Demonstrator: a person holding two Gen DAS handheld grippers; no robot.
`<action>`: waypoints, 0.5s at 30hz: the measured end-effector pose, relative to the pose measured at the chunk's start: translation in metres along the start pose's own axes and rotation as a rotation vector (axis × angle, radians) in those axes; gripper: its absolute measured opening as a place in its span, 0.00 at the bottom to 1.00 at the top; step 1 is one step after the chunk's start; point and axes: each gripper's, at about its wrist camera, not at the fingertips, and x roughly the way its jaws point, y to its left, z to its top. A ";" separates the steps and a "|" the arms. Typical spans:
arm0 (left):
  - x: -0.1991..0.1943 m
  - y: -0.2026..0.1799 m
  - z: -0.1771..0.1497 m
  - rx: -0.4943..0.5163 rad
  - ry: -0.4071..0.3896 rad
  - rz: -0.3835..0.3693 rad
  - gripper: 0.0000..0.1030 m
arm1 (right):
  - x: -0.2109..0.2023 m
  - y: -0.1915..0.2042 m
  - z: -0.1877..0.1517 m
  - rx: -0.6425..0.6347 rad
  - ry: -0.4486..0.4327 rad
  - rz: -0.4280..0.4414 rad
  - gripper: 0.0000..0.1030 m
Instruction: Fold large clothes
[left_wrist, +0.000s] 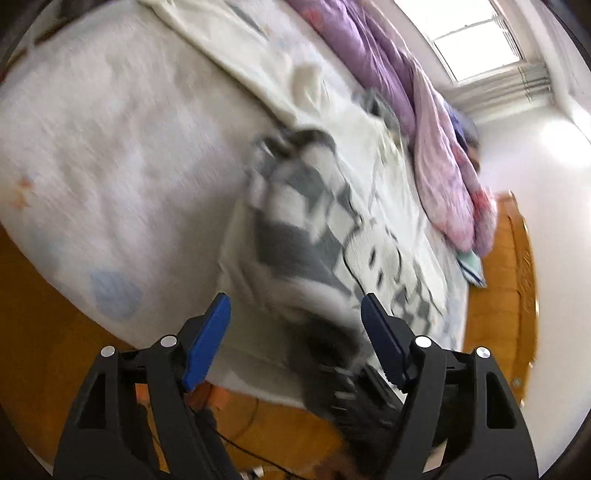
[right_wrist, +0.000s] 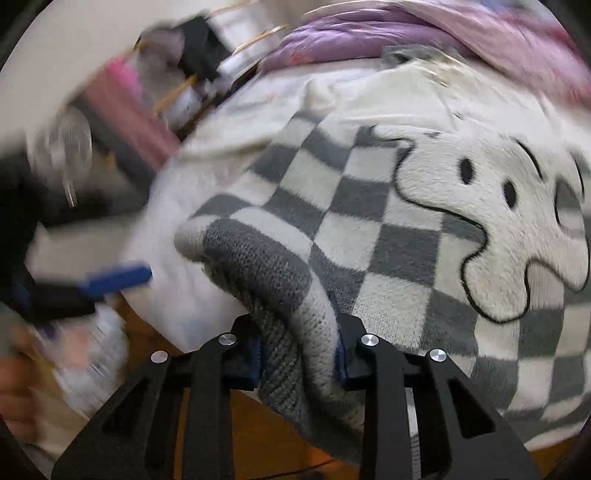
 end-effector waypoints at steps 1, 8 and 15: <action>-0.003 0.000 0.002 -0.013 -0.021 0.024 0.72 | -0.014 -0.015 0.006 0.106 -0.031 0.046 0.26; 0.020 -0.057 -0.011 0.130 -0.030 0.096 0.72 | -0.099 -0.104 0.015 0.503 -0.225 0.202 0.25; 0.088 -0.140 -0.050 0.262 0.059 0.043 0.72 | -0.185 -0.204 -0.024 0.783 -0.424 0.226 0.24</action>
